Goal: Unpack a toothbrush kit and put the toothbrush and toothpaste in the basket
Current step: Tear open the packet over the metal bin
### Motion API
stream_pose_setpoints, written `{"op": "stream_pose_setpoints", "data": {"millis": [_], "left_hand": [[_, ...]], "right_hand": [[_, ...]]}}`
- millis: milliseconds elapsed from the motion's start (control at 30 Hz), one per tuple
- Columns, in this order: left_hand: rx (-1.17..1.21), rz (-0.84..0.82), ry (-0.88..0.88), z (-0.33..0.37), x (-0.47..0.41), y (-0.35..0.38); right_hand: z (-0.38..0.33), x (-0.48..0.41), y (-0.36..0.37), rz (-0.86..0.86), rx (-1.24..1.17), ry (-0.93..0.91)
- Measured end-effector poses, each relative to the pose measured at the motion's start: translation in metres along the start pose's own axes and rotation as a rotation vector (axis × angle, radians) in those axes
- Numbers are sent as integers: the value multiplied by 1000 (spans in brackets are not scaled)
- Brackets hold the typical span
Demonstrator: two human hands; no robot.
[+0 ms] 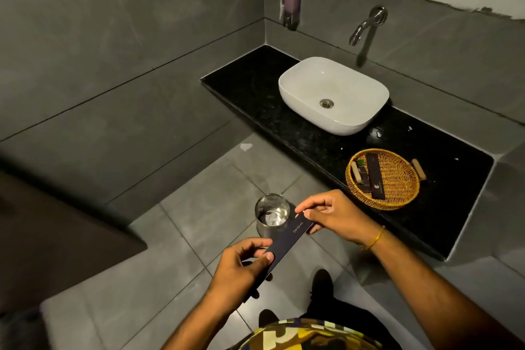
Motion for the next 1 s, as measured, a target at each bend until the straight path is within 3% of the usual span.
{"op": "stream_pose_setpoints", "data": {"millis": [567,733,1000], "left_hand": [[-168,-120,15,10,3,-5],[-274,-132,50,23,-1,-11],[-710,-172,186,88,-17,-19]], "right_hand": [[20,20,4,121,-16,9],[34,18,4,78,-293,109],[73,15,18,134,-684,305]]}}
Point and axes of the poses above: each hand's wrist, its own x-axis away from the middle knuckle, its own y-axis out of the palm, z = x × y, the point moved 6 cm from there along -x, towards the middle knuckle
